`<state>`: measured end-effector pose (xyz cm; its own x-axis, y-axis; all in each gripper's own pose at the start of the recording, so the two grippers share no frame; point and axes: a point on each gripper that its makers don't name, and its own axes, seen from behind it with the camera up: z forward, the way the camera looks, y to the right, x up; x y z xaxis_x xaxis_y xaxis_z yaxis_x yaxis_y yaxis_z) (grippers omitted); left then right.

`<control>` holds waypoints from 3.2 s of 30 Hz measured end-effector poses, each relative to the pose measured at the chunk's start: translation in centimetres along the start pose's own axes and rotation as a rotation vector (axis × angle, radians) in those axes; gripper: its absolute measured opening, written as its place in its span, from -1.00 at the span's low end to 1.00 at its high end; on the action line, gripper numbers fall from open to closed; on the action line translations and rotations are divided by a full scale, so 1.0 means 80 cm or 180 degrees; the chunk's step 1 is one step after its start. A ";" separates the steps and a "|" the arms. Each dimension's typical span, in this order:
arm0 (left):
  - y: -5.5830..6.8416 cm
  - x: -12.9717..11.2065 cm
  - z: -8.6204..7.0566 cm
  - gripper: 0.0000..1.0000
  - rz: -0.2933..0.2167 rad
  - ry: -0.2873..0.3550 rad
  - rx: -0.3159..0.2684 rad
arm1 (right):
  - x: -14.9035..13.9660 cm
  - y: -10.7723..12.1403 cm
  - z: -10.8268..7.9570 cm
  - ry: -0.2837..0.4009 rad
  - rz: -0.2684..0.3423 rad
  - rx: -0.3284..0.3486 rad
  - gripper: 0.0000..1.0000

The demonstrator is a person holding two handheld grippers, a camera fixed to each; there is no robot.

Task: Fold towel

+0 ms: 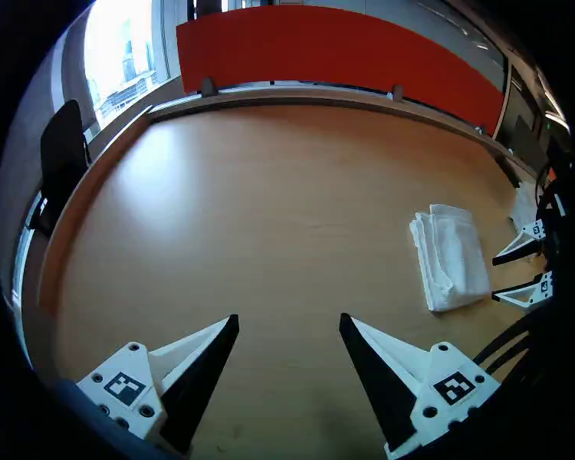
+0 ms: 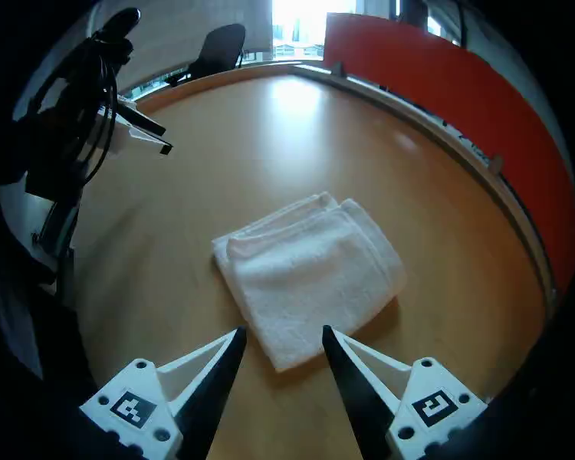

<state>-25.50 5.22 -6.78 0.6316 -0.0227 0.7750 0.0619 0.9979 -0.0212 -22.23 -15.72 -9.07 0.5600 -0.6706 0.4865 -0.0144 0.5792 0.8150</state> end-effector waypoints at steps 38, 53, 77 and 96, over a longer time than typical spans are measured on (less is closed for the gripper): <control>0.002 -0.003 0.000 0.95 -0.0007 -0.0004 -0.0004 | -0.051 0.003 0.020 -0.0170 0.0397 -0.0153 -0.83; 0.002 -0.005 0.003 0.95 -0.0004 -0.0011 -0.0006 | -0.032 0.009 0.007 -0.0006 0.0356 -0.0188 -0.92; 0.001 0.019 -0.010 0.95 0.0026 0.0152 -0.0039 | 0.149 0.062 -0.085 0.0732 -0.0184 -0.0555 -0.92; 0.004 0.031 -0.018 0.95 0.0062 0.0235 -0.0081 | 0.165 0.100 -0.149 0.0865 -0.0138 -0.0820 -0.92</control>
<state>-22.80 5.36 -5.76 0.6881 -0.0086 0.7255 0.0680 0.9963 -0.0527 -5.06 -14.44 0.10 0.7553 -0.5697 0.3238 0.2036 0.6737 0.7104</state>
